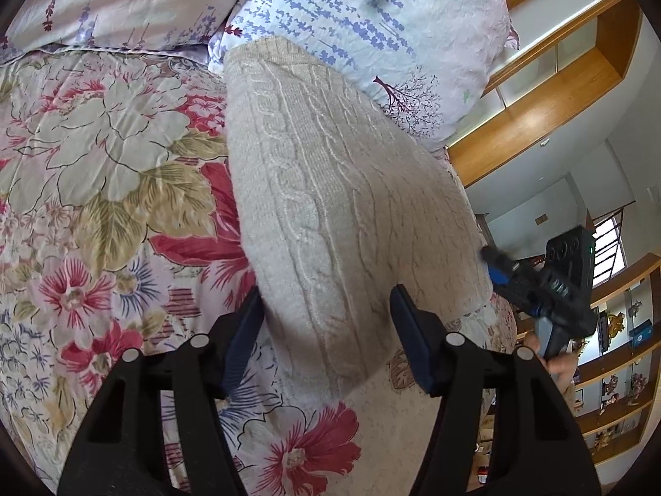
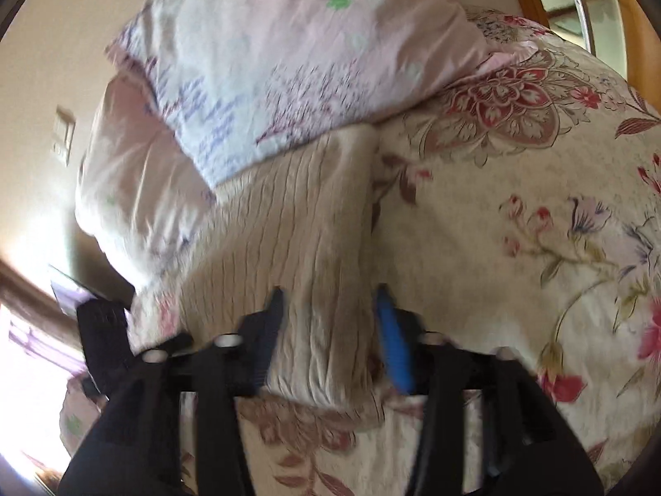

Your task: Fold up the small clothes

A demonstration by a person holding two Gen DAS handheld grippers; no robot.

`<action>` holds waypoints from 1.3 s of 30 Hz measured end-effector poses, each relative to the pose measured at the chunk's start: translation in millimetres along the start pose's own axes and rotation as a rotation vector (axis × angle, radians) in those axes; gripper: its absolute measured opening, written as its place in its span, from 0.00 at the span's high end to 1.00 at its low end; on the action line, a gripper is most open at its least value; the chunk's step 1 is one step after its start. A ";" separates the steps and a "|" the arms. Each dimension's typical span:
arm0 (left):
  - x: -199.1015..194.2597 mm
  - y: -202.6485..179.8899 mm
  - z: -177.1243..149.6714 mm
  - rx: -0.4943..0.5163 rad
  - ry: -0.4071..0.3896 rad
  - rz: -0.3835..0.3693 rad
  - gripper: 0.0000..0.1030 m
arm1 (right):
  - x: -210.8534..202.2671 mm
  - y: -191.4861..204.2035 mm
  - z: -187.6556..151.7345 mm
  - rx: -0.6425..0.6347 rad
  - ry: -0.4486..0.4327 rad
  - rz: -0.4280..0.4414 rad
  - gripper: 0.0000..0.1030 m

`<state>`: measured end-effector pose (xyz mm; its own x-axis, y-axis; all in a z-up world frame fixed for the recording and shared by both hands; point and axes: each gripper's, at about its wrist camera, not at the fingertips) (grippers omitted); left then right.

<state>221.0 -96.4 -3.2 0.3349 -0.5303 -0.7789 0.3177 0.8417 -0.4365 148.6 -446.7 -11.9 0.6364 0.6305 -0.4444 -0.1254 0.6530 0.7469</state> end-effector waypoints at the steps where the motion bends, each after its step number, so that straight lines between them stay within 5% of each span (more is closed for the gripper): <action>1: 0.0 0.4 -0.9 -0.001 0.000 0.003 0.44 | 0.5 -0.3 -0.2 -0.015 0.003 -0.021 0.87; 7: -6.8 0.5 -9.7 0.000 -0.004 0.010 0.44 | -20.0 9.9 -0.5 -0.089 -0.101 -0.088 0.93; 14: -0.8 -12.7 -14.5 0.074 -0.007 0.109 0.43 | 3.8 -22.5 -12.0 -0.037 0.005 -0.285 1.00; 18: -7.3 -6.0 -9.2 0.030 -0.024 0.041 0.33 | -12.9 -29.6 -2.1 0.047 -0.060 -0.136 0.98; 19: -9.8 -3.1 -5.0 0.012 -0.039 0.031 0.28 | -17.3 -30.5 3.9 0.062 -0.079 -0.114 0.91; 22: -16.2 3.9 11.0 -0.036 -0.075 0.021 0.19 | -17.6 -37.0 24.4 0.124 -0.090 -0.039 0.39; 27: -8.7 8.9 31.7 -0.064 -0.066 0.031 0.14 | 3.5 -42.6 48.2 0.218 -0.041 0.048 0.34; 33: 14.7 11.0 54.8 -0.089 0.003 0.054 0.12 | 31.1 -44.9 54.9 0.271 0.043 0.040 0.34; 39: 33.2 15.2 64.3 -0.128 0.044 0.000 0.12 | 46.0 -43.3 53.6 0.260 0.093 0.052 0.34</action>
<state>294.0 -107.7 -6.8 0.2951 -0.5278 -0.7965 0.2008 0.8492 -0.4883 224.2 -468.4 -38.1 0.5605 0.7035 -0.4369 0.0513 0.4971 0.8662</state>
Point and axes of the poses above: each gripper's, at about its wrist camera, not at the fingertips, and x roughly the way its jaws point, y to its left, z to its top, and after that the axes turned 13 degrees about z, right-handed
